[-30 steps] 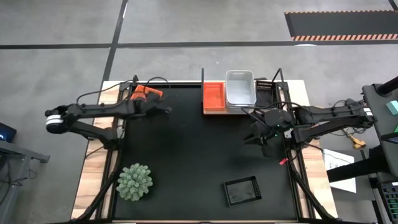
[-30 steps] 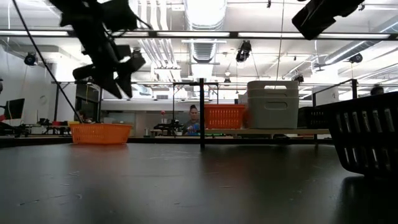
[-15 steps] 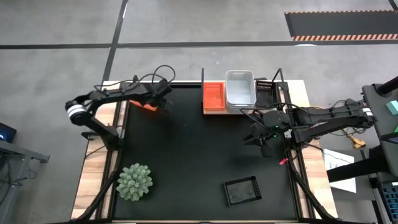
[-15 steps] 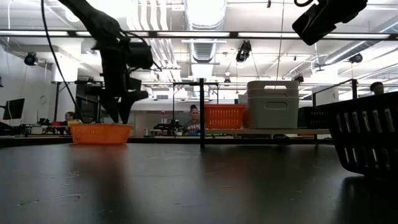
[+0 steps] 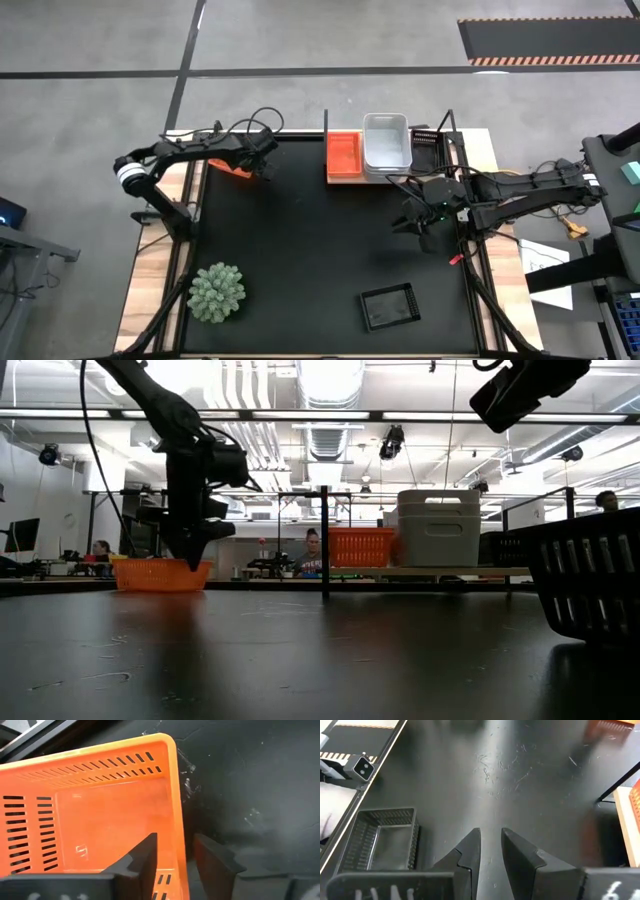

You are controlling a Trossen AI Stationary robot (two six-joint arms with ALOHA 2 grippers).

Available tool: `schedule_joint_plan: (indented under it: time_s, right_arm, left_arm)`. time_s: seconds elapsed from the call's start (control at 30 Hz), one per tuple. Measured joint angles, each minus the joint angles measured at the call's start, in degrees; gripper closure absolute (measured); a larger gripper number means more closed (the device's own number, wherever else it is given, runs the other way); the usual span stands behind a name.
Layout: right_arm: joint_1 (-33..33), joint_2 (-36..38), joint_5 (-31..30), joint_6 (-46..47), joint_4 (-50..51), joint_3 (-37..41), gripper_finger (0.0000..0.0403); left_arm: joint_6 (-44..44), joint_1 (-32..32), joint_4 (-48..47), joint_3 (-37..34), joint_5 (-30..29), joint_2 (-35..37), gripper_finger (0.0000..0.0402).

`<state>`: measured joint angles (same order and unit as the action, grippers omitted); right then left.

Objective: Stack baskets on shelf by color
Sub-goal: Stack the orange bin on top of the orange bin on the shelf

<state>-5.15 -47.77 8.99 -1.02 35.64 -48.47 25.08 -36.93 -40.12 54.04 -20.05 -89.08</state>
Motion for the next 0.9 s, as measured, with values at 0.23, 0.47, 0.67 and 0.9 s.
schedule_joint_plan:
  time_s: [0.23,0.47,0.67,0.9]
  right_arm:
    - [0.0,0.0,0.0,0.1,-0.4,0.9,0.0335]
    - [0.0,0.0,0.0,2.7,-0.7,2.7,0.0335]
    - [-0.8,0.0,0.0,5.5,-0.6,3.8,0.0335]
    - [-2.1,0.0,0.0,5.6,-2.8,3.9,0.0335]
  left_arm:
    - [0.0,0.4,0.0,-0.1,0.0,0.0,0.0382]
    - [0.1,5.5,-0.3,0.3,0.1,0.0,0.0395]
    - [5.4,17.2,-1.5,1.7,3.9,0.1,0.0399]
    - [13.6,33.7,-0.9,3.1,6.5,0.2,0.0399]
